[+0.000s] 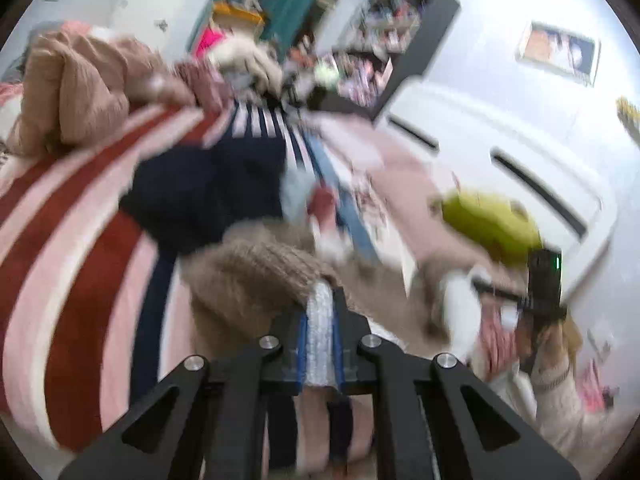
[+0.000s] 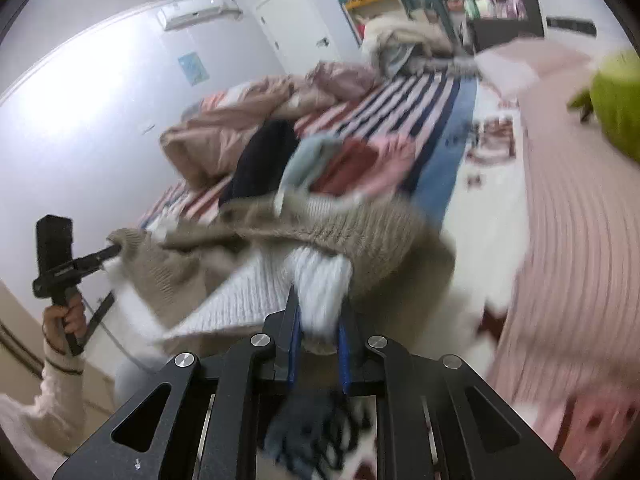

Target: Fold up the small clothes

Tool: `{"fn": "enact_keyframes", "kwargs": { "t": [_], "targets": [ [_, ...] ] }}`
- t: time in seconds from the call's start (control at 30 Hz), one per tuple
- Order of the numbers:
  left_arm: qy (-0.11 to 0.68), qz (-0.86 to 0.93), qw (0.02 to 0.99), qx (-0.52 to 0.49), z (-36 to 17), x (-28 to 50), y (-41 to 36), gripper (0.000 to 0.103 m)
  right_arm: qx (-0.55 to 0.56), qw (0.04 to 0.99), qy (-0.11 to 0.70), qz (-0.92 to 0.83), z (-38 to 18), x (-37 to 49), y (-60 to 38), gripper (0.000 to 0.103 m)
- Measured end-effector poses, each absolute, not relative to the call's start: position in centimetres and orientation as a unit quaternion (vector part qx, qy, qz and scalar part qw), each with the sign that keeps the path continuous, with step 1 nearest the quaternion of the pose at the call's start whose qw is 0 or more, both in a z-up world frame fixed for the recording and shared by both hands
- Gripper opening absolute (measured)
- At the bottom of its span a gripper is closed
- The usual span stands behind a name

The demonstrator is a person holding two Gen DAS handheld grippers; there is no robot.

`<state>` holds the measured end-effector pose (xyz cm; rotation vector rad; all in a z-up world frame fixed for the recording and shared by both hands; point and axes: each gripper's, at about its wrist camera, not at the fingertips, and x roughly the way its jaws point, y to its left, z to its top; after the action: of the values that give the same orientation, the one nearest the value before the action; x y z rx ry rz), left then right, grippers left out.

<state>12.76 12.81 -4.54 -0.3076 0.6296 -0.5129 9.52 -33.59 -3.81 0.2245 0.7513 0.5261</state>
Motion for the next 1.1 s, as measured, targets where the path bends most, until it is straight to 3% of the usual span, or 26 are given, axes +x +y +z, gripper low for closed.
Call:
{"fn": "enact_keyframes", "kwargs": {
  "t": [0.17, 0.33, 0.4, 0.47, 0.5, 0.53, 0.63, 0.73, 0.83, 1.0, 1.03, 1.07, 1.1],
  "targets": [
    [0.292, -0.206, 0.924, -0.135, -3.8, 21.5, 12.8, 0.008, 0.112, 0.895, 0.380, 0.204, -3.6, 19.1, -32.4, 0.008],
    [0.334, -0.158, 0.919, -0.138, -5.6, 30.2, 12.4, 0.010, 0.084, 0.900, 0.405, 0.140, -5.6, 23.8, -32.8, 0.008],
    [0.347, -0.147, 0.917, -0.131, -6.5, 32.3, 12.1, 0.021, 0.064, 0.905, 0.404, 0.112, -6.0, 24.8, -32.9, 0.008],
    [0.369, -0.148, 0.908, -0.133, -7.3, 32.8, 12.0, 0.068, 0.050, 0.906, 0.410, 0.096, -6.7, 25.3, -33.2, 0.010],
    [0.366, -0.155, 0.908, -0.133, -7.2, 32.4, 12.2, 0.073, 0.052, 0.903, 0.415, 0.096, -7.0, 25.5, -33.4, 0.013],
    [0.358, -0.163, 0.910, -0.130, -7.0, 31.6, 12.4, 0.076, 0.055, 0.901, 0.420, 0.097, -7.2, 25.5, -33.6, 0.021],
    [0.369, -0.185, 0.902, -0.126, -7.2, 28.7, 13.1, 0.091, 0.058, 0.904, 0.413, 0.097, -6.8, 23.6, -34.2, 0.062],
    [0.394, -0.208, 0.891, -0.089, -9.0, 24.7, 13.5, 0.098, 0.086, 0.892, 0.418, 0.150, -6.9, 20.2, -34.6, 0.076],
    [0.436, -0.221, 0.869, -0.072, -12.3, 22.7, 13.6, 0.098, 0.117, 0.852, 0.467, 0.204, -9.4, 17.1, -34.6, 0.085],
    [0.448, -0.239, 0.852, -0.126, -16.3, 21.5, 12.5, 0.094, 0.127, 0.831, 0.490, 0.230, -13.5, 15.0, -33.2, 0.081],
    [0.445, -0.239, 0.853, -0.132, -16.7, 21.4, 12.4, 0.083, 0.128, 0.838, 0.480, 0.228, -13.7, 14.7, -33.1, 0.069],
    [0.443, -0.236, 0.855, -0.132, -16.9, 21.3, 12.2, 0.062, 0.128, 0.843, 0.473, 0.221, -13.8, 14.4, -33.0, 0.058],
    [0.442, -0.230, 0.857, -0.129, -17.0, 21.2, 12.2, 0.052, 0.134, 0.847, 0.467, 0.216, -13.8, 14.2, -33.2, 0.052]
  ]
}}
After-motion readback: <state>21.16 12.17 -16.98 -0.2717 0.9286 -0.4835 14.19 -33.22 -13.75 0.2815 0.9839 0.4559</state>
